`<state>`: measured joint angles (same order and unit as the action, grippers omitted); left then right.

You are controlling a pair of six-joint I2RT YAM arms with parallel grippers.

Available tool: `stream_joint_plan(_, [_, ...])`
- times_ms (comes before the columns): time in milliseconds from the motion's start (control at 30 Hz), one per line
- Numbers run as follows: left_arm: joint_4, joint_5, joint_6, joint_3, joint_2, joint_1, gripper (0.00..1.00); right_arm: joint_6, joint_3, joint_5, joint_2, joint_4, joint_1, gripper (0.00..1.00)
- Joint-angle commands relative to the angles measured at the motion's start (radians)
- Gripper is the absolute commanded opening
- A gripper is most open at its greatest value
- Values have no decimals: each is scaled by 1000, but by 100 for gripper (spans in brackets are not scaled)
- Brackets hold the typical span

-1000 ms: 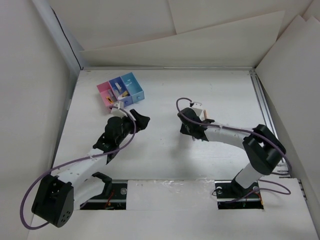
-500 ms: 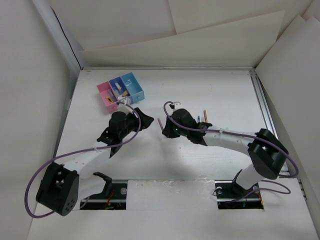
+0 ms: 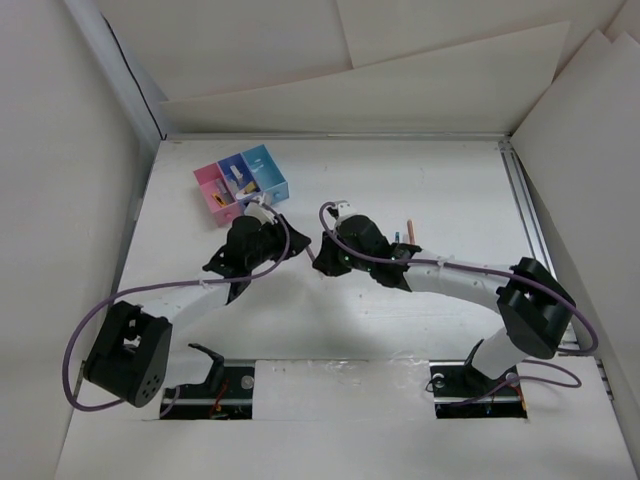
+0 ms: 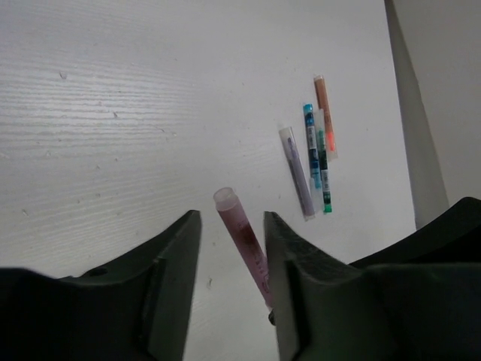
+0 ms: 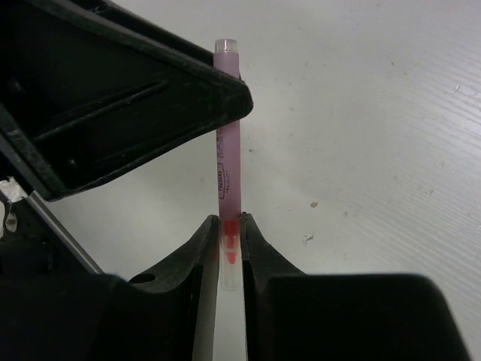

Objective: Sort the stationery into containers
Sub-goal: Pick up the pen from the center of the board, then place the pen in the storage box.

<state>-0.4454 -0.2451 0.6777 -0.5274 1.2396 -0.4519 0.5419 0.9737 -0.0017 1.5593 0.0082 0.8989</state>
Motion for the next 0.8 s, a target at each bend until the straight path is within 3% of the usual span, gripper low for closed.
stream_joint_plan(0, [-36, -34, -7, -46, 15, -4, 31, -19, 39, -20, 2, 53, 14, 0])
stream_joint_plan(200, [-46, -62, 2, -65, 55, -4, 25, -19, 39, -20, 2, 62, 14, 0])
stream_joint_plan(300, [-46, -62, 2, -65, 55, -4, 10, -19, 30, -20, 2, 62, 14, 0])
stream_joint_plan(367, [-46, -51, 2, -65, 46, -4, 5, -19, 30, -20, 2, 62, 14, 2])
stream_joint_plan(433, [-46, -25, 14, -74, 37, -4, 1, -19, 30, -11, 2, 62, 14, 10])
stream_joint_plan(500, [-46, -25, 25, -83, 37, -4, 0, -19, 30, -1, -8, 62, 14, 25])
stream_joint_plan(700, [-33, 76, 45, -147, 67, -4, 0, -19, -21, 51, -123, 62, 14, 44])
stream_joint_plan(767, [-13, 146, 45, -172, 81, -4, 0, -19, -42, 84, -172, 62, 14, 58])
